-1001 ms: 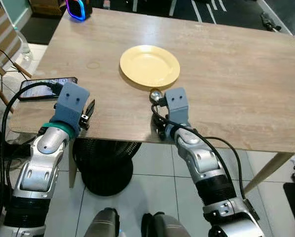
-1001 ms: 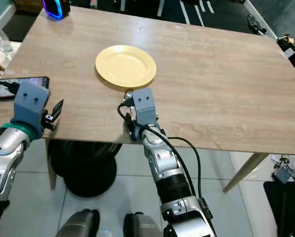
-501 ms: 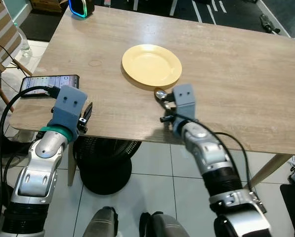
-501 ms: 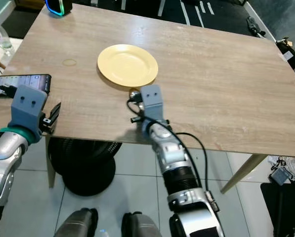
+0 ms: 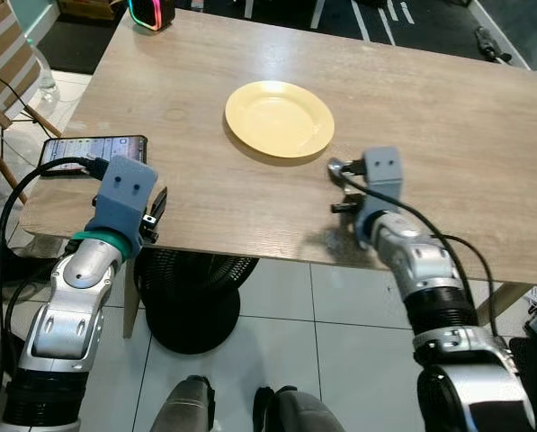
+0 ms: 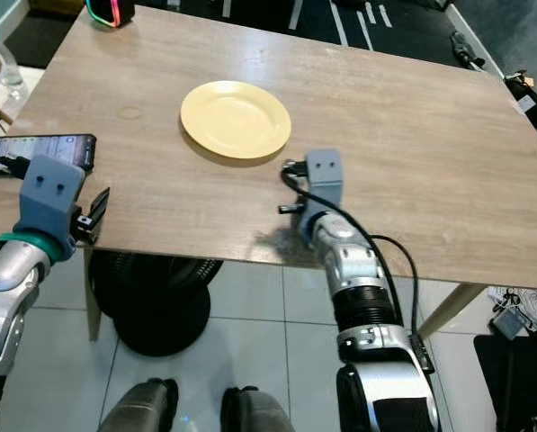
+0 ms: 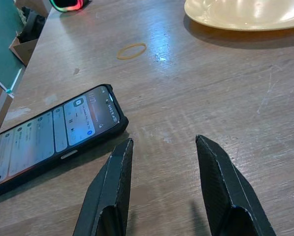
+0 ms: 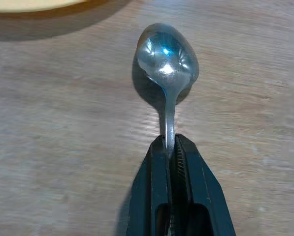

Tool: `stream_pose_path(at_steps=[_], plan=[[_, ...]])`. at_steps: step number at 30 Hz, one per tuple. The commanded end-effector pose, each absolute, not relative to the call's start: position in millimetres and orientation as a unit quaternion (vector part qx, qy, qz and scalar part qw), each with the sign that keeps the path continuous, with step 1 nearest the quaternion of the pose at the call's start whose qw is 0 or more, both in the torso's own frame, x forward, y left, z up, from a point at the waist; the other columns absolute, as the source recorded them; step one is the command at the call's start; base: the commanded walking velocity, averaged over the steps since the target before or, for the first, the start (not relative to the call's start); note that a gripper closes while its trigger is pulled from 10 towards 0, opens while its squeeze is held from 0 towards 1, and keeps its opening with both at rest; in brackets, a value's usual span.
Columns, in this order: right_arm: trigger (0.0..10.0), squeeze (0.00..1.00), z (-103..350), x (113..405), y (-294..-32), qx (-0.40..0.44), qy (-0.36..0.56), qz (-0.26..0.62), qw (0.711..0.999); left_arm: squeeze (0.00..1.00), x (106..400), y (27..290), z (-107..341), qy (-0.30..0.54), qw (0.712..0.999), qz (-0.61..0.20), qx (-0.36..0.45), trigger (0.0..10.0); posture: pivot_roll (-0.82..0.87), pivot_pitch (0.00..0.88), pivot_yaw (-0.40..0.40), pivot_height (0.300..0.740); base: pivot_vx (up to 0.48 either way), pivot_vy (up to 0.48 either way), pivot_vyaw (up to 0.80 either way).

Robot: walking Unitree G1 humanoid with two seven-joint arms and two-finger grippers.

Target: Setting the table

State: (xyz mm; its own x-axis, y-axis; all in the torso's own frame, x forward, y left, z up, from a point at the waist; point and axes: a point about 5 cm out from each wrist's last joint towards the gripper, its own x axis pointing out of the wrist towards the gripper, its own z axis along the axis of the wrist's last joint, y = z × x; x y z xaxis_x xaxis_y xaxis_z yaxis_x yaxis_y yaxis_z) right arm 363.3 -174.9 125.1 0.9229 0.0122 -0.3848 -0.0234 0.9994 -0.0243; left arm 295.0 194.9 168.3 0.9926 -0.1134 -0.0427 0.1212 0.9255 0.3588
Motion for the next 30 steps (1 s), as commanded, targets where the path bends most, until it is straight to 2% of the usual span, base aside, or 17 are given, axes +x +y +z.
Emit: stream_pose_path(at_steps=[1, 2, 4, 5, 7, 13, 25, 30], plan=[[0.0, 0.0, 106.4, 354.9, -194.0, -0.002, 0.234, -0.027, 0.972, 0.0, 294.7, 193.0, 165.5, 0.017, 0.981, -0.064, 0.184, 10.0, 0.12, 0.074, -0.059, 0.74, 0.0, 0.0, 0.0], [1.9, 0.0, 127.9, 359.9, -206.7, 0.003, 0.176, -0.046, 0.983, 0.0, 296.2, 192.8, 167.1, 0.015, 0.981, -0.065, 0.184, 10.0, 0.12, 0.071, -0.056, 0.74, 0.0, 0.0, 0.0], [1.9, 0.0, 127.9, 359.9, -206.7, 0.003, 0.176, -0.046, 0.983, 0.0, 296.2, 192.8, 167.1, 0.015, 0.981, -0.065, 0.184, 10.0, 0.12, 0.071, -0.056, 0.74, 0.0, 0.0, 0.0], [10.0, 0.0, 149.9, 361.0, -219.0, 0.004, 0.112, -0.063, 0.992, 0.0, 298.1, 192.8, 168.9, 0.011, 0.981, -0.067, 0.184, 10.0, 0.11, 0.063, -0.045, 0.74, 0.0, 0.0, 0.0], [10.0, 0.0, 179.9, 351.9, -232.5, -0.008, 0.014, -0.067, 0.998, 0.0, 300.8, 192.7, 174.2, 0.005, 0.98, -0.076, 0.183, 10.0, 0.1, 0.062, -0.035, 0.74, 0.0, 0.0, 0.0], [10.0, 0.0, 191.9, 323.3, -232.7, -0.022, -0.08, -0.032, 0.996, 0.0, 302.9, 193.0, 189.3, -0.014, 0.978, -0.091, 0.184, 10.0, 0.09, 0.057, -0.022, 0.74, 0.0, 0.0, 0.0], [10.0, 0.0, 179.2, 295.4, -223.1, 0.027, -0.105, -0.008, 0.994, 0.0, 306.6, 191.0, 204.0, -0.033, 0.977, -0.102, 0.183, 10.0, 0.08, 0.051, 0.004, 0.74, 0.0, 0.0, 0.0], [10.0, 0.0, 172.5, 283.7, -219.6, 0.048, -0.119, -0.04, 0.991, 0.0, 309.9, 186.9, 204.4, -0.036, 0.98, -0.1, 0.171, 10.0, 0.08, 0.05, 0.015, 0.74, 0.0, 0.0, 0.0]])
